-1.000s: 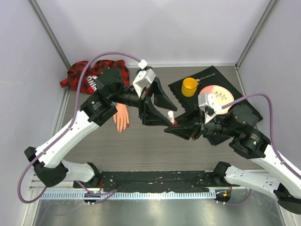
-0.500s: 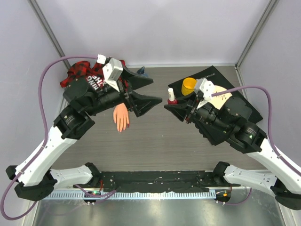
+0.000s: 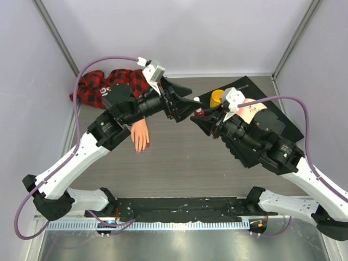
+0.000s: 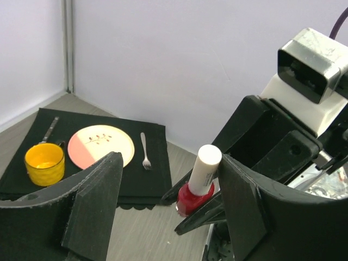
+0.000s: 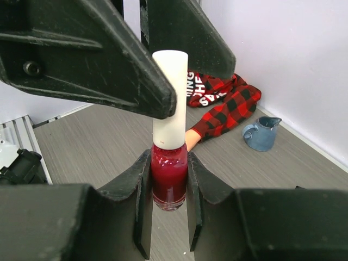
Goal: Paint the nails
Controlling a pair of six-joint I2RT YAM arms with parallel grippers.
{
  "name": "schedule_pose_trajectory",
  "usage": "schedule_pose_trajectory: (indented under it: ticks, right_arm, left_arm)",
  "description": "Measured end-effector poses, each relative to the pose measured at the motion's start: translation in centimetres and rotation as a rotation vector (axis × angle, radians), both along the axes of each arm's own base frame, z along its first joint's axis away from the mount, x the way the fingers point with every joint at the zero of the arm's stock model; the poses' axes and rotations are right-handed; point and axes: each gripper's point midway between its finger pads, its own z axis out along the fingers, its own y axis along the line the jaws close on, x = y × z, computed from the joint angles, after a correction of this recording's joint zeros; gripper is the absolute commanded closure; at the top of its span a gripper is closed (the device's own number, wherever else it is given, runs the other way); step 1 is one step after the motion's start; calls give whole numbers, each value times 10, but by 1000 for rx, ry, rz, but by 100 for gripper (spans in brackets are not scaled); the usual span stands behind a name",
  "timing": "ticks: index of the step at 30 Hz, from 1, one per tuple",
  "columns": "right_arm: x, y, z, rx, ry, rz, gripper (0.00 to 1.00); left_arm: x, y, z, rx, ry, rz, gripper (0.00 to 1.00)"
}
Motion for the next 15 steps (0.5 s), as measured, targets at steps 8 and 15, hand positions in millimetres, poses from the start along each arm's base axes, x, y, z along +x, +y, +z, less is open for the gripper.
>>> schedule_pose_trajectory:
  ticks: [8, 15]
  right_arm:
    - [1, 1, -2, -5, 6, -3, 99]
    - [-2, -1, 0, 6, 10, 0, 99]
  left_arm:
    - [-9, -13, -2, -12, 19, -78, 50]
    - [-25, -24, -9, 12, 54, -198, 100]
